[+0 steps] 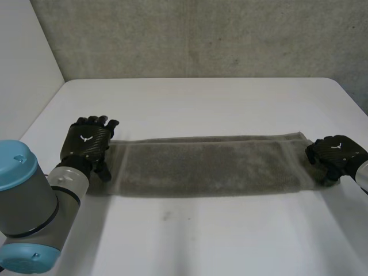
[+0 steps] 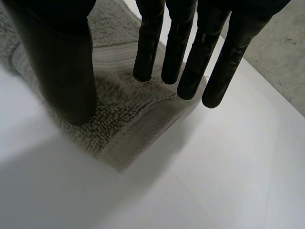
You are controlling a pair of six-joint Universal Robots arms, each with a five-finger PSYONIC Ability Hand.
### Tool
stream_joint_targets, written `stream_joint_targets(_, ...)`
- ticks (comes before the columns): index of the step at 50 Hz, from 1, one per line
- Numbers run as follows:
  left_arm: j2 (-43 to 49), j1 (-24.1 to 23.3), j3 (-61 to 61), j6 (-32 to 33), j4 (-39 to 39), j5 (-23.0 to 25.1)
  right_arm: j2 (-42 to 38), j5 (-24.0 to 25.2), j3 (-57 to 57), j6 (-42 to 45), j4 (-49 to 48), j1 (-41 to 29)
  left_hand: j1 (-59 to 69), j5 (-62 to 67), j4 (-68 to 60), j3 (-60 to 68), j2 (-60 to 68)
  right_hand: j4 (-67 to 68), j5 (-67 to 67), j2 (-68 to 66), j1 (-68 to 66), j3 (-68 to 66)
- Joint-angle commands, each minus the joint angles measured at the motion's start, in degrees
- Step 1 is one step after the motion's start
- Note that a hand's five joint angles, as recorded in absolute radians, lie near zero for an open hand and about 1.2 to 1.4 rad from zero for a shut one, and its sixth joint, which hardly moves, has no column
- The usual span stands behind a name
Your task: Fold the towel.
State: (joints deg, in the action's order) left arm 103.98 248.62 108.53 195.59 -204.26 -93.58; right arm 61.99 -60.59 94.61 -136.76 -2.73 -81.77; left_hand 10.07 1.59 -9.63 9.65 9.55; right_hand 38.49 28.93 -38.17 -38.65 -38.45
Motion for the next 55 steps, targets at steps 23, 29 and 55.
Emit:
stream_joint_targets(23, 0.34, 0.03, 0.11, 0.06, -0.08, -0.11, -2.67, -0.84, -4.16, 4.73, -1.76, 11.88, -0.02, -1.55, -0.42, 0.39, 0.49, 41.51, 41.07, -41.83, -41.35, -41.55)
stream_joint_targets(29, 0.34, 0.20, 0.11, 0.06, -0.17, -0.11, -0.21, -1.19, -8.55, 9.49, 4.73, 17.52, -0.02, -1.55, -0.42, 0.39, 0.49, 41.51, 41.07, -41.83, -41.35, -41.55)
stream_joint_targets(55, -0.18, 1.61, 0.72, 0.06, -1.58, -0.29, -6.16, -12.70, -31.58, -2.46, 11.17, -41.59, -0.07, -1.59, -0.37, 0.35, 0.45, 41.51, 41.07, -41.83, -41.35, -41.55)
